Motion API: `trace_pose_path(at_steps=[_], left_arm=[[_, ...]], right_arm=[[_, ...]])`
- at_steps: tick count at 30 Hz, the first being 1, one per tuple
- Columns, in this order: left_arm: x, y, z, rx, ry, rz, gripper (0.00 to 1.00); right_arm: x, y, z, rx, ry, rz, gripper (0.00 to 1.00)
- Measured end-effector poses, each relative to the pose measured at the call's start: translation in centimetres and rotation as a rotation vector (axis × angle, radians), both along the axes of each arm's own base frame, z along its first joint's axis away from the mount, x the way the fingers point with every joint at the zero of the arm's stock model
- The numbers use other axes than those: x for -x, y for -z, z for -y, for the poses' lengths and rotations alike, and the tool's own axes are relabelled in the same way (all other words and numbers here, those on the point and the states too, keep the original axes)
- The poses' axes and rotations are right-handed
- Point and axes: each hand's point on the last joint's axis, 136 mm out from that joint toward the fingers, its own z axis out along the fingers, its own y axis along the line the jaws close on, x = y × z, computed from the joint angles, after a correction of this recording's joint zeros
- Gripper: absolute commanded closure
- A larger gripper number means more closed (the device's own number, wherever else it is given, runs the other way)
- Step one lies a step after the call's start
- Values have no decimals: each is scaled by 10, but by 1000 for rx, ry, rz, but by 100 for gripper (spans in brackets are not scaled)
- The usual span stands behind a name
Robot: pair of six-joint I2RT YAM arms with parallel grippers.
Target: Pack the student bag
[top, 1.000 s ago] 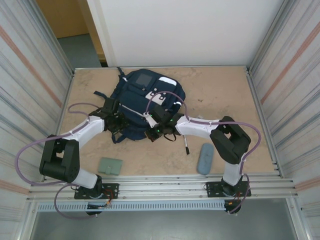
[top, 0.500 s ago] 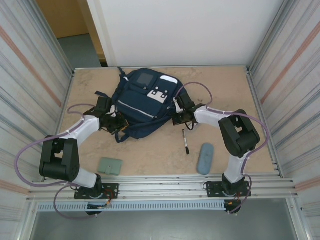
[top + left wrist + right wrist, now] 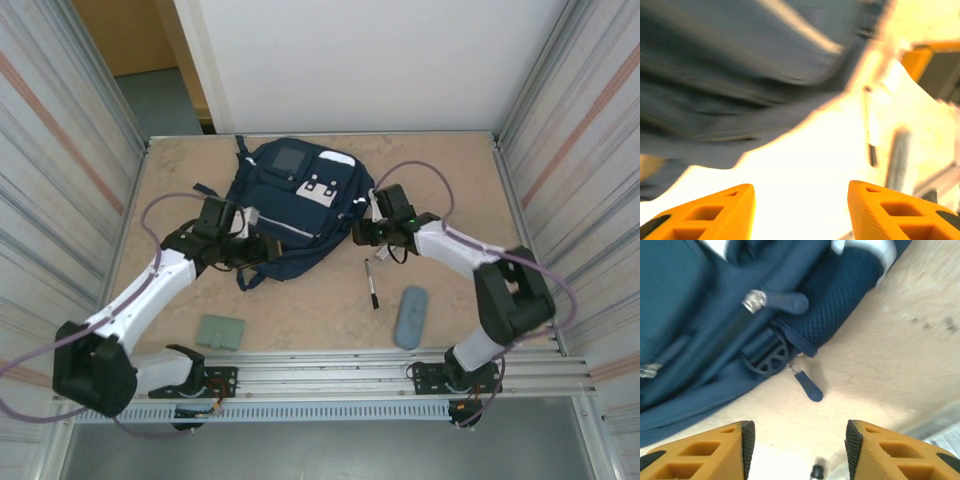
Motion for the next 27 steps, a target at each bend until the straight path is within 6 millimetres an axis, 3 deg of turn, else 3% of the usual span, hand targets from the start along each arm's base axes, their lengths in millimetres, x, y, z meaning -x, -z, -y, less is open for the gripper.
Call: trace_pose_path(at_steps=[4,7,12,17,22,27], left_arm=[[-2,-50,42,-75,176,189,33],[-27,-51,57,-174,220,229,31],[-67,-1,64,-372,245,187,30],[-76,54,68,-482,280,78,34],[-79,79,74,-534,288,36,41],[-84,100,73,-582,268,-12,42]], right_arm=[[1,-60,18,-23,68,164,38],[4,-87,37,-18,155,228,34],[15,-118,72,-34,292,317,28],[33,-123,100,-50,373,348,26],[43,-113,106,-54,382,334,26],[46,-102,101,-61,358,302,27]])
